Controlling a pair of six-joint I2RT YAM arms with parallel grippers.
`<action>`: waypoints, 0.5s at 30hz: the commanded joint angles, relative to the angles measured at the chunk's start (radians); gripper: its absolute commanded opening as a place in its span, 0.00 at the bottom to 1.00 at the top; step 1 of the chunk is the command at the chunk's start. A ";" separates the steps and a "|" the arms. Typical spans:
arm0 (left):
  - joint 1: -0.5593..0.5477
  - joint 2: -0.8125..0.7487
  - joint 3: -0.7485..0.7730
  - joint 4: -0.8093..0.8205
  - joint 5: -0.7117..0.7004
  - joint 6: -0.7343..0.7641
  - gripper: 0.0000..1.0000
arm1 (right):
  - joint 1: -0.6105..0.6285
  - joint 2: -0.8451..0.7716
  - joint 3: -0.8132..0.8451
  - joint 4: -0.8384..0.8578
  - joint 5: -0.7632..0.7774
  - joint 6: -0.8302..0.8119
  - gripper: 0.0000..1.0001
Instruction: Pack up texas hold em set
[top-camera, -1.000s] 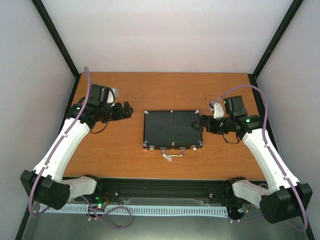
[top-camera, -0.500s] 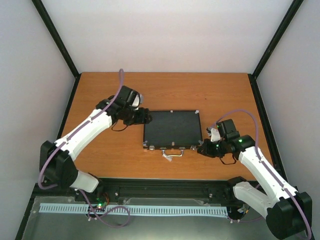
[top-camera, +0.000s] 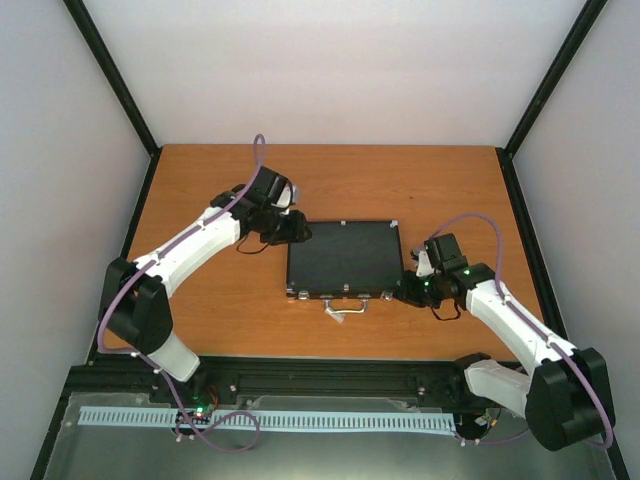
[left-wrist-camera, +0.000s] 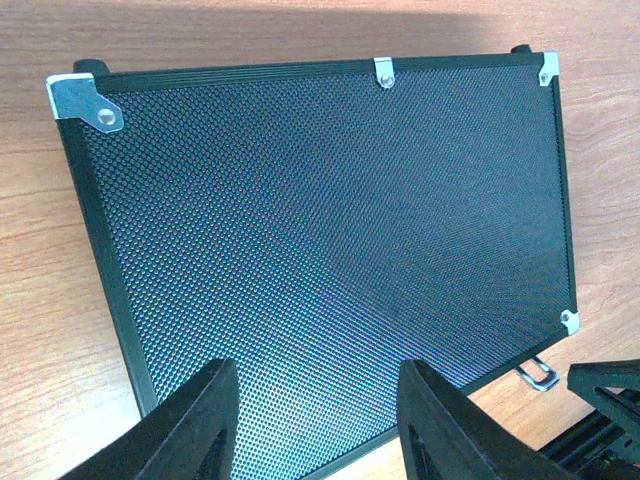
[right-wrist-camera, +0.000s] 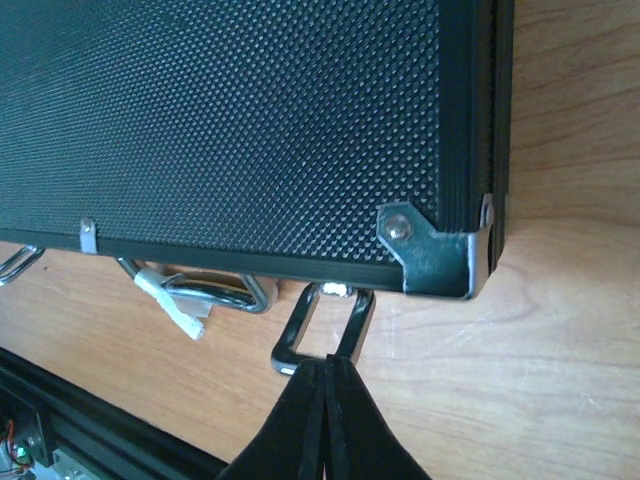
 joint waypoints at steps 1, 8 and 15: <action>-0.012 0.026 0.037 0.035 0.031 0.007 0.45 | 0.007 0.043 0.030 0.048 0.023 -0.007 0.03; -0.028 0.060 0.035 0.054 0.055 0.001 0.33 | 0.007 0.058 0.001 0.074 0.019 -0.009 0.03; -0.030 0.085 0.020 0.069 0.075 0.002 0.17 | 0.006 0.072 -0.034 0.099 0.009 -0.007 0.03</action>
